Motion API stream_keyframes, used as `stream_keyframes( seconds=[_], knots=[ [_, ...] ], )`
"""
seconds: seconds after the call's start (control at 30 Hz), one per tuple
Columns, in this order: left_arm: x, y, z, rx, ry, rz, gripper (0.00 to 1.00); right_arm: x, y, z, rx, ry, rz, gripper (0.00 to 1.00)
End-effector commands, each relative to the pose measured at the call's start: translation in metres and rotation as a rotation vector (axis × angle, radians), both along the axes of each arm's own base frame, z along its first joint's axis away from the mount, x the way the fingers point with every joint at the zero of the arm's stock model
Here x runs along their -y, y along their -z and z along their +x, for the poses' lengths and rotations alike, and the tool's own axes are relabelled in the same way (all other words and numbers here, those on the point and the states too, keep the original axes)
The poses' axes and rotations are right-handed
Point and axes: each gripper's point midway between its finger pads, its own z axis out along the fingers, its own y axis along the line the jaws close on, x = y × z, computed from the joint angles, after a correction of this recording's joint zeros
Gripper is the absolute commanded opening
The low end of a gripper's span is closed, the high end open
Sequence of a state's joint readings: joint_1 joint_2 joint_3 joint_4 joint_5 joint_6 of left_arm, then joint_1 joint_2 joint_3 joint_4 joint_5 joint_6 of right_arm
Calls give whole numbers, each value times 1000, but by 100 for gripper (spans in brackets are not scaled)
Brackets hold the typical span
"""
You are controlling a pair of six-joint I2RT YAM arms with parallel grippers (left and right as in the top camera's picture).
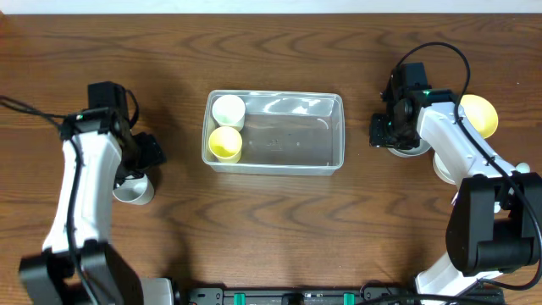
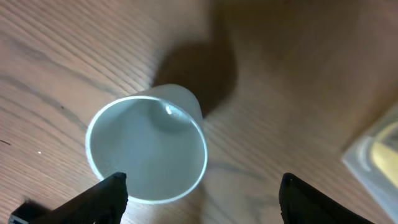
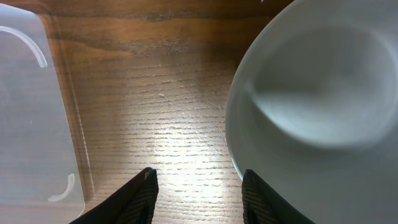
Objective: Pack container
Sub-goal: 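Move the left gripper back and grasp the grey cup rim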
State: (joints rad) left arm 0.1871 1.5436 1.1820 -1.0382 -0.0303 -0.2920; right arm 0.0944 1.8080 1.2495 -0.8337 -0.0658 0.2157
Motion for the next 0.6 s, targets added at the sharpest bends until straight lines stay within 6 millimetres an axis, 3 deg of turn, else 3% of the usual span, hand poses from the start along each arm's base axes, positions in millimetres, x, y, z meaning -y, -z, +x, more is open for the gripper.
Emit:
stream_keyframes(
  seconds=[0.0,0.4,0.57],
  knots=[
    [-1,18,-4,-70,-16,-9,79,4,-4,5,14,-6,-11,46],
    [0,59,-13,-223,-29,-37,78,4,-3,2,2,-7,-12,46],
    [1,60,-14,-230,-28,-39,66,4,-3,1,-1,-25,-16,46]
  ],
)
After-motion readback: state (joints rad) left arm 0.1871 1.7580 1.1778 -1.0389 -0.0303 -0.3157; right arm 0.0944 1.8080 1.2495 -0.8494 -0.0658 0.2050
